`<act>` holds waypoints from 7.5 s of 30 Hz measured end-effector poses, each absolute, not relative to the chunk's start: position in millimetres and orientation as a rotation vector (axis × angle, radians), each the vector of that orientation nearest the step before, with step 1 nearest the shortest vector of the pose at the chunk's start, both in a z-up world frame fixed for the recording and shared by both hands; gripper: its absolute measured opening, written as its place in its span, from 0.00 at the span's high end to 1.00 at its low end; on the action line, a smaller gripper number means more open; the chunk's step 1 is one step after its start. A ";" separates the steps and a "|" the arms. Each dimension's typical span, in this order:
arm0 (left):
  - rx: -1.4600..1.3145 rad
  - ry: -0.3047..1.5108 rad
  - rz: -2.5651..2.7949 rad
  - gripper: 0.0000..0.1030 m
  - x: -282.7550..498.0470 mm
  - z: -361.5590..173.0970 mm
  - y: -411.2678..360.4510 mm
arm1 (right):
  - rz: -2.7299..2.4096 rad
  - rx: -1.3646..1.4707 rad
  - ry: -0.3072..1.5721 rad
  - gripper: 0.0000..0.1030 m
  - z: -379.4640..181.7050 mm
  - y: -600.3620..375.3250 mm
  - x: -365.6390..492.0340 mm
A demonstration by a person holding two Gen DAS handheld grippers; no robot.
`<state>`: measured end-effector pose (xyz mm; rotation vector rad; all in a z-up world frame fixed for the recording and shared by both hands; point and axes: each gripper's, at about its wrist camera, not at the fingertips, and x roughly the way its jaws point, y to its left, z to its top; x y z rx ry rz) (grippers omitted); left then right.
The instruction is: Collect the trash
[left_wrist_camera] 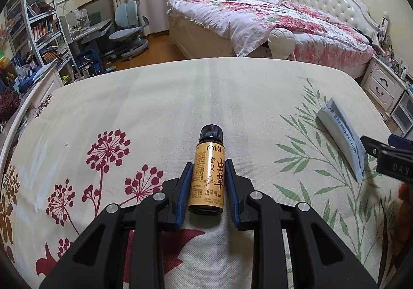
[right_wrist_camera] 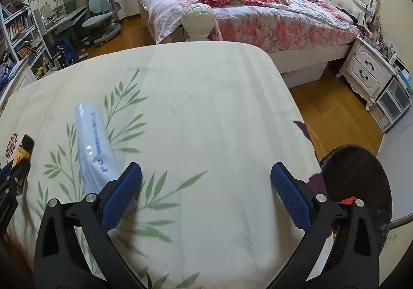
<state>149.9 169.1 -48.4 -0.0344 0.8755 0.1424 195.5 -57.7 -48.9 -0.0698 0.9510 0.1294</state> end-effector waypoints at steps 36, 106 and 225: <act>-0.053 0.876 0.135 0.73 150.5 -47.7 170.3 | 0.298 -0.083 0.913 0.69 -39.6 8.7 180.7; 0.114 0.685 -0.328 0.73 101.8 -17.8 -97.1 | -0.154 0.121 0.728 0.71 -16.1 -269.9 43.2; 0.098 0.592 -0.191 0.11 25.9 7.5 -57.3 | -0.277 0.087 0.597 0.11 13.0 -243.7 -38.6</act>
